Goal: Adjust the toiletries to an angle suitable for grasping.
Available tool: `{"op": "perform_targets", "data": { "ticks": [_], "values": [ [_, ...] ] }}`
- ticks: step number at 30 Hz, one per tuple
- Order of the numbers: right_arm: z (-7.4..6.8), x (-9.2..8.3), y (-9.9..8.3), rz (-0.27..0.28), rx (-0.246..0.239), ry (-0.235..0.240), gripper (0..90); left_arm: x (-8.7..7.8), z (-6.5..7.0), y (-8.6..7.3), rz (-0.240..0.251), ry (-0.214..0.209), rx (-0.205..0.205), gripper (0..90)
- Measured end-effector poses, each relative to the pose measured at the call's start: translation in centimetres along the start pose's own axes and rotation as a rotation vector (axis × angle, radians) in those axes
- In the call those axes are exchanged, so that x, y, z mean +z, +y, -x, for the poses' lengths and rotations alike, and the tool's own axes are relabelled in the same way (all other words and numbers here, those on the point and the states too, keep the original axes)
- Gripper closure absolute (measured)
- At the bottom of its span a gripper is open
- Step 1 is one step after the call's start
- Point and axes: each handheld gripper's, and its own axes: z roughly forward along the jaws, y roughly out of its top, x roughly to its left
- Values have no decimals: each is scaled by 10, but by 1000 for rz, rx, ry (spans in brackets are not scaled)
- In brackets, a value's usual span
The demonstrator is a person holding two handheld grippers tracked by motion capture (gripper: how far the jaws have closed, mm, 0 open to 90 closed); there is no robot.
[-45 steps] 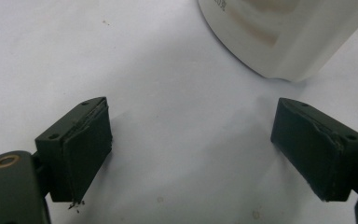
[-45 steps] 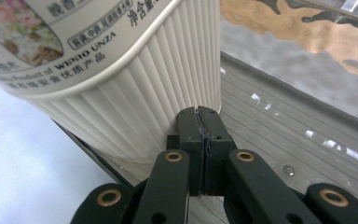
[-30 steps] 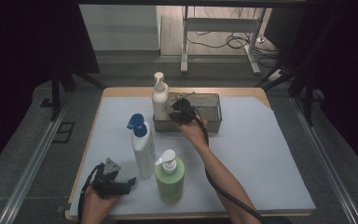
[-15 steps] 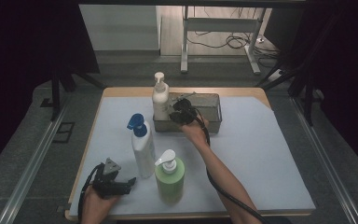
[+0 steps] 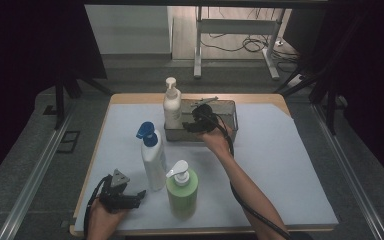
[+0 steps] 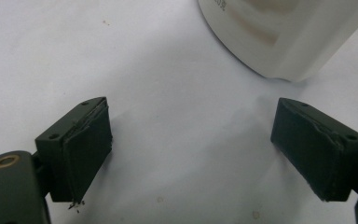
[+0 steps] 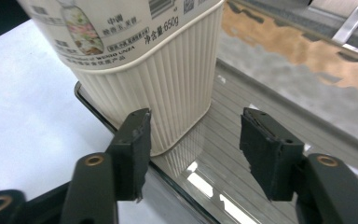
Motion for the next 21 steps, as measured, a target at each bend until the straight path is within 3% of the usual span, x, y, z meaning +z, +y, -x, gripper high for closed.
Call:
{"op": "perform_targets", "data": {
  "ticks": [7,12,19,21],
  "values": [
    [2,-15,-3,17,-33,19,344,0,0,0,1,0,-1,122],
    [2,-24,-5,30,-38,42,226,0,0,0,2,0,-2,122],
    [1,-33,-11,7,-100,42,115,0,0,0,2,0,-2,122],
    [1,-36,-14,11,-112,45,42,0,0,0,2,0,-1,122]
  ]
}}
